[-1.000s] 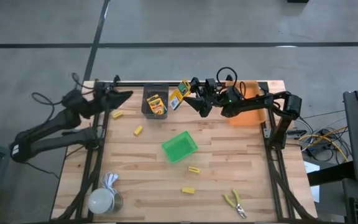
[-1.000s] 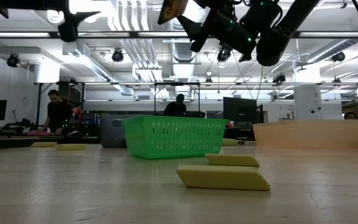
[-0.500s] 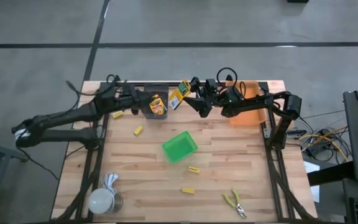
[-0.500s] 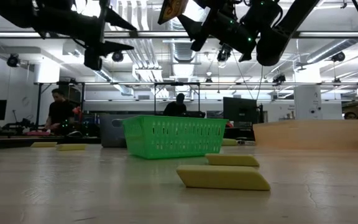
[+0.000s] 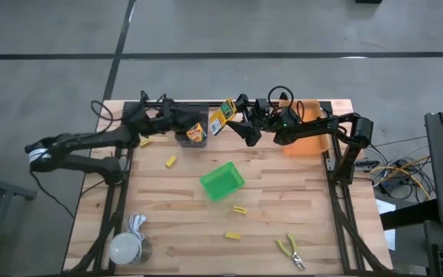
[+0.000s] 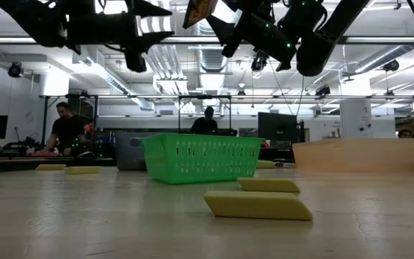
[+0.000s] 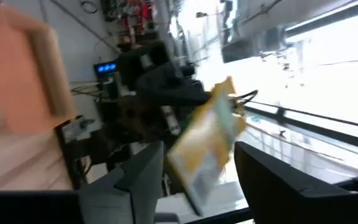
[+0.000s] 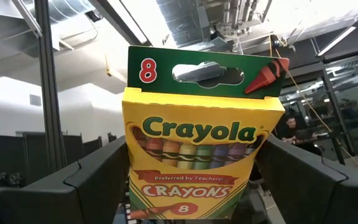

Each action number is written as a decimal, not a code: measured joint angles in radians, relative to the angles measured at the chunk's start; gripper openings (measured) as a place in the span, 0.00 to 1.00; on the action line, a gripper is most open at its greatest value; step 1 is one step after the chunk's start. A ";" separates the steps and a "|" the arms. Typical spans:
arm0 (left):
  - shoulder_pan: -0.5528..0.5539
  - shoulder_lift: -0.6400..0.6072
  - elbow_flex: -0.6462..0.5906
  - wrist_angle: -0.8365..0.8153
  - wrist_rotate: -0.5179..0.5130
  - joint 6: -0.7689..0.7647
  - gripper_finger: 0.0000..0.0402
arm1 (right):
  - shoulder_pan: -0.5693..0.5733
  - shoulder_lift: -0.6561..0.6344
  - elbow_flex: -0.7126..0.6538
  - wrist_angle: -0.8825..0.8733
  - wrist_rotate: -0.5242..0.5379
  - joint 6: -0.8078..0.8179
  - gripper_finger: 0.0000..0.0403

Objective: Pick & Place School Supplies
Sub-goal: Stack the yellow crayon box on the yellow crayon box in the black bin

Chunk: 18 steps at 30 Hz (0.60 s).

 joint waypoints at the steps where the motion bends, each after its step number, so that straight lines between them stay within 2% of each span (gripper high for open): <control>1: 0.000 0.011 0.000 0.004 0.006 -0.006 0.50 | 0.000 0.000 0.000 0.000 0.000 -0.002 0.81; 6: 0.000 0.067 0.000 0.018 0.040 -0.019 0.48 | 0.000 0.000 0.000 0.000 0.000 -0.013 0.81; 18: -0.022 0.185 0.000 0.235 0.051 -0.113 0.48 | 0.000 0.000 0.000 0.000 0.000 -0.017 0.81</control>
